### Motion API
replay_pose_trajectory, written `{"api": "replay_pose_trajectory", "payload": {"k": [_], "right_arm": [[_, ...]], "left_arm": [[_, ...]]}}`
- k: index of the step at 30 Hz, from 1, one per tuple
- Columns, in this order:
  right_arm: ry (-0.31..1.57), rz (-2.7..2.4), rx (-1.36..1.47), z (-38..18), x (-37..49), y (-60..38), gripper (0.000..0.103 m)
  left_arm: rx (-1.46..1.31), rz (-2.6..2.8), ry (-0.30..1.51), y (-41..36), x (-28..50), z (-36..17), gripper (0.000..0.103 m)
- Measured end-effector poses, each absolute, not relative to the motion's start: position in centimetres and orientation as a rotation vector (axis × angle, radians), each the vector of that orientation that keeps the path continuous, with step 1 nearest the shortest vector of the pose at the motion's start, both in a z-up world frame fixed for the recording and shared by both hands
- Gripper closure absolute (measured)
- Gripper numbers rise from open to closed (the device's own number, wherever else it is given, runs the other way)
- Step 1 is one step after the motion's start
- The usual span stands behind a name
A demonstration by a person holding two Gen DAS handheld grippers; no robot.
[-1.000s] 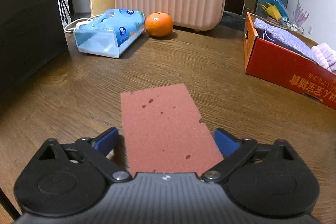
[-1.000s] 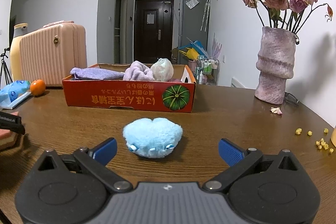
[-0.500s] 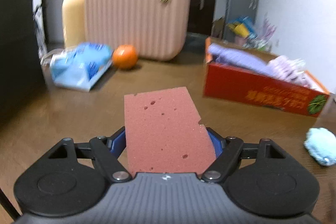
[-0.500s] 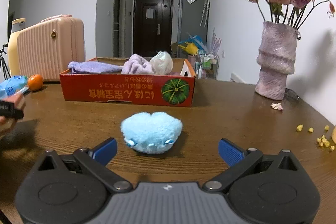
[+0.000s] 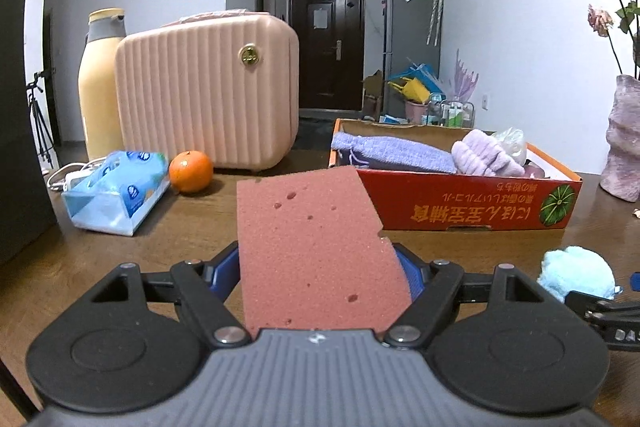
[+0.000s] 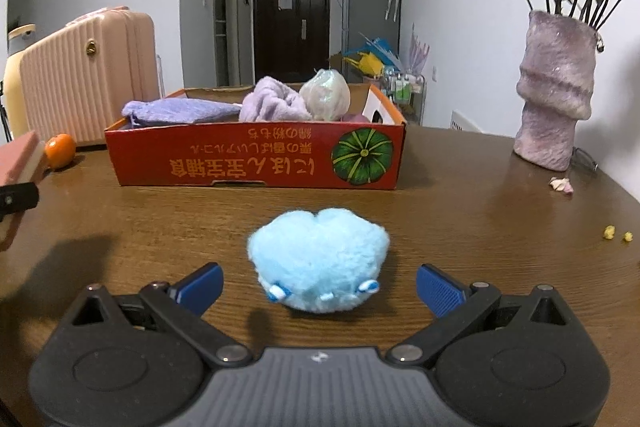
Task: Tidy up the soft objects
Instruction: 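Lift the pink sponge with the left gripper while the right gripper grasps the blue plush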
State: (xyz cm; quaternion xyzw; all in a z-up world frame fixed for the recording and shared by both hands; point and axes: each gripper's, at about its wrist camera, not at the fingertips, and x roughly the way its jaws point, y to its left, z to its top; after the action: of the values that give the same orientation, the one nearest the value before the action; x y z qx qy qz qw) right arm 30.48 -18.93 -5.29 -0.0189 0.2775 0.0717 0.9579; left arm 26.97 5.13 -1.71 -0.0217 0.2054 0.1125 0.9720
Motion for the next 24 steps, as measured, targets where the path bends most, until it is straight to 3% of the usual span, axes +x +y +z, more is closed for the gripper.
{"api": "replay_pose_trajectory", "payload": {"k": [10,18,24], "right_arm": [[0.619,0.085,-0.024,-6.0,33.8,-18.0,0.001],[0.680,0.102,-0.019,-6.5,34.9,-17.7,0.025],[0.666,0.121,-0.020,-6.4,34.4,-17.6,0.031]], "left_arm": [[-0.044,0.217,0.409,5.6,27.5,-1.8,0.025],[-0.046,0.210,0.410,5.7,27.8,-1.8,0.025],[-0.048,0.205,0.405,5.7,27.6,-1.8,0.025]]}}
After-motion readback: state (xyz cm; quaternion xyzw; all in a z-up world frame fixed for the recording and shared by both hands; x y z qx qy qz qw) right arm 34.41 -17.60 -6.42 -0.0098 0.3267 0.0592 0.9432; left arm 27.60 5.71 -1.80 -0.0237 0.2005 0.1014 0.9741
